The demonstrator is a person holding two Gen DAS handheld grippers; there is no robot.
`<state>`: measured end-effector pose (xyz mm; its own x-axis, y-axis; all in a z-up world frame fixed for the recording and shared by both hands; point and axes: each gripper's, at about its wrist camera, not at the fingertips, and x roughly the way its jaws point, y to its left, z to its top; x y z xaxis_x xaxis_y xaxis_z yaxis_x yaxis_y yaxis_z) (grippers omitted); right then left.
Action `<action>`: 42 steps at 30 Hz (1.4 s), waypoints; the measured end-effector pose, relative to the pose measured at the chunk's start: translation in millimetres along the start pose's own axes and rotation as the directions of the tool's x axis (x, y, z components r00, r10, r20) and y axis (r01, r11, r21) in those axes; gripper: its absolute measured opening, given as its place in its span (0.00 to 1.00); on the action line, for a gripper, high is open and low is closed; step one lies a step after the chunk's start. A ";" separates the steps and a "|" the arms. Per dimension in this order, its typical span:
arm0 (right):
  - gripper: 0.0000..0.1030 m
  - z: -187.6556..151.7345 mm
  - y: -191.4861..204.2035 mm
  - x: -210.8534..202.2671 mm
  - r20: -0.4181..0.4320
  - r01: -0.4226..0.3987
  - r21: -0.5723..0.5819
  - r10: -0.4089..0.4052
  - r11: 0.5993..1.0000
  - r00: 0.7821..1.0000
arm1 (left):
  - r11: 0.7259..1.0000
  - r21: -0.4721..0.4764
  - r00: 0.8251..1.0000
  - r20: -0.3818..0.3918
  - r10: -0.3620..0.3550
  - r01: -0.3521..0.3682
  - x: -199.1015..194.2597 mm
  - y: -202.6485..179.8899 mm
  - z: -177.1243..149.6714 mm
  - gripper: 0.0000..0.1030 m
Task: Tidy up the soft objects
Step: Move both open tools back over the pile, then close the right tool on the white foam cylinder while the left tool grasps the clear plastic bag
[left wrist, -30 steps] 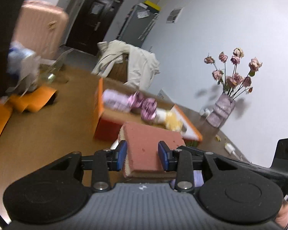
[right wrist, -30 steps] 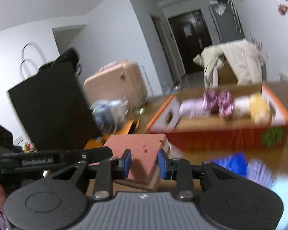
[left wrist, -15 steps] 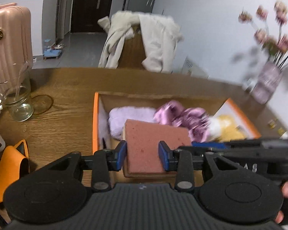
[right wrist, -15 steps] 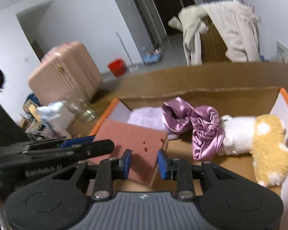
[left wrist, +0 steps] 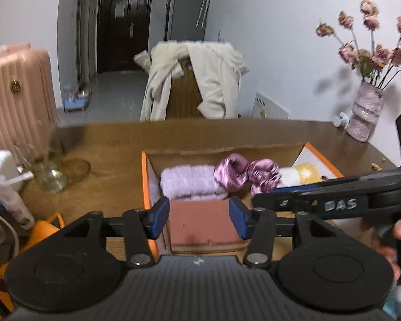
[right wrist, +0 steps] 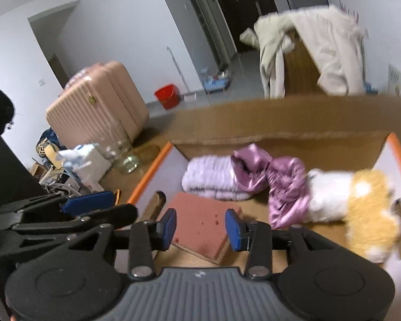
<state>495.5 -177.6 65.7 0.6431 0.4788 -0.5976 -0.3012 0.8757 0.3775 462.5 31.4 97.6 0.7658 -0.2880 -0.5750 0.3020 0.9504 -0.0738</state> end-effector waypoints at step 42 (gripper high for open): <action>0.74 -287.4 34.3 -268.8 0.269 0.107 -0.164 -0.060 0.981 0.961 | 0.998 0.061 0.994 0.107 -0.024 0.017 -216.0 -125.4 -225.0 0.92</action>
<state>109.9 -258.2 36.0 0.8255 0.3911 -0.4070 -0.3423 0.9202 0.1899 131.5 0.8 47.8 0.8146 -0.3213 -0.4830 0.3492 0.9364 -0.0340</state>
